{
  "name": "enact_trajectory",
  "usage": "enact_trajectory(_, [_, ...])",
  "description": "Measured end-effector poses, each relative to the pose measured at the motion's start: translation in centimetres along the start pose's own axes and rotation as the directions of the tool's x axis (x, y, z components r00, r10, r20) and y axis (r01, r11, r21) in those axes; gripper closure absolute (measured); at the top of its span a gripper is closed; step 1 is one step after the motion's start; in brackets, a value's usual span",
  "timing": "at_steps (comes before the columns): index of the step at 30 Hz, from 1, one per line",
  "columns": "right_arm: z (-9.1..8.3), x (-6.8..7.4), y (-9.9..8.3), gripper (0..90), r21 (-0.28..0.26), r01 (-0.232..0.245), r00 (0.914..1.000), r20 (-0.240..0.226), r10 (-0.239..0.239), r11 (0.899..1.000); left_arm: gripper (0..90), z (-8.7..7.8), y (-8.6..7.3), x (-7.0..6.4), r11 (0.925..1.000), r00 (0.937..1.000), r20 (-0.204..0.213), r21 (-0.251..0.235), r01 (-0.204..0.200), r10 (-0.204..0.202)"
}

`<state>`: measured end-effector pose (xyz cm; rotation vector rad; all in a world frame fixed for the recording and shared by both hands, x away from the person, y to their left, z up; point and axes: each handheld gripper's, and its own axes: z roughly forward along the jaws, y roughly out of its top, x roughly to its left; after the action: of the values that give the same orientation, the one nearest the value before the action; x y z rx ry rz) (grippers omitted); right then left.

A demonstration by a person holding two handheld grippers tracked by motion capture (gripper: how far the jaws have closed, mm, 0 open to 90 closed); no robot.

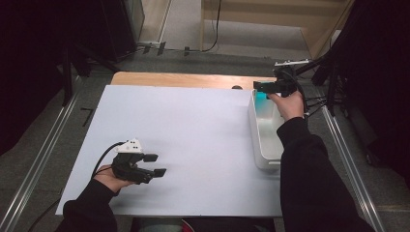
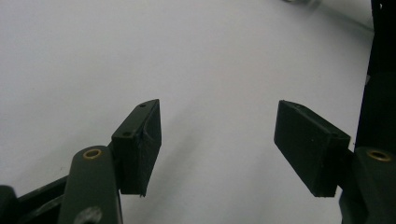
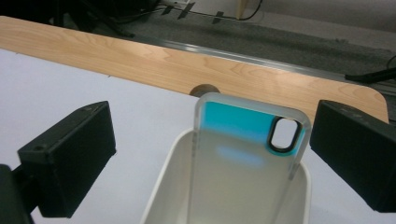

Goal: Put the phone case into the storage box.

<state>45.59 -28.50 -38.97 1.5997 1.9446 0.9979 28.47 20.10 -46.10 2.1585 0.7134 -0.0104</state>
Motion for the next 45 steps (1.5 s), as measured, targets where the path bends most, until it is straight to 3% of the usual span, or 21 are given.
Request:
enact_trajectory(6, [-1.2,0.7,0.5,0.0,-0.016,0.026,0.9995,-0.019,-0.026,1.0,31.4,0.0,0.0,0.0,1.0,1.0,0.0,-0.001,0.002,-0.002])
enact_trajectory(9, [-1.9,0.9,0.7,0.0,-0.018,0.04,0.9975,-0.058,-0.041,0.999,31.4,0.0,0.0,0.0,1.0,1.0,0.0,-0.005,0.003,-0.003])
enact_trajectory(12, [-2.6,1.0,0.8,7.6,-0.015,0.036,0.9942,-0.101,-0.037,0.999,31.4,0.0,0.0,0.0,1.0,1.0,0.004,-0.002,0.002,-0.002])
enact_trajectory(21, [-4.2,2.1,0.7,7.6,-0.019,0.087,0.9719,-0.218,-0.09,0.996,31.4,0.0,0.0,0.0,1.0,1.0,0.005,-0.002,0.003,-0.003])
enact_trajectory(25, [-4.8,2.7,0.4,7.7,-0.014,0.103,0.965,-0.241,-0.104,0.995,31.4,0.0,0.0,0.0,1.0,1.0,0.005,-0.004,0.002,-0.002])
enact_trajectory(27, [-5.1,3.0,0.2,12.1,-0.018,0.114,0.963,-0.244,-0.114,0.993,31.4,0.0,0.0,0.1,1.0,1.0,0.005,-0.003,0.002,-0.002])
enact_trajectory(30, [-5.4,3.4,-0.1,12.1,-0.011,0.114,0.9548,-0.275,-0.112,0.993,31.4,0.0,0.0,0.0,1.0,1.0,0.005,-0.003,0.002,-0.002])
enact_trajectory(40, [-6.2,4.9,-1.1,12.2,-0.009,0.151,0.9369,-0.317,-0.146,0.988,31.5,0.0,0.0,0.0,1.0,1.0,0.007,-0.004,0.005,-0.005])
enact_trajectory(45, [-6.7,5.6,-1.7,12.2,-0.011,0.161,0.9319,-0.328,-0.156,0.987,31.4,0.0,0.0,0.0,1.0,1.0,0.008,-0.005,0.005,-0.005])
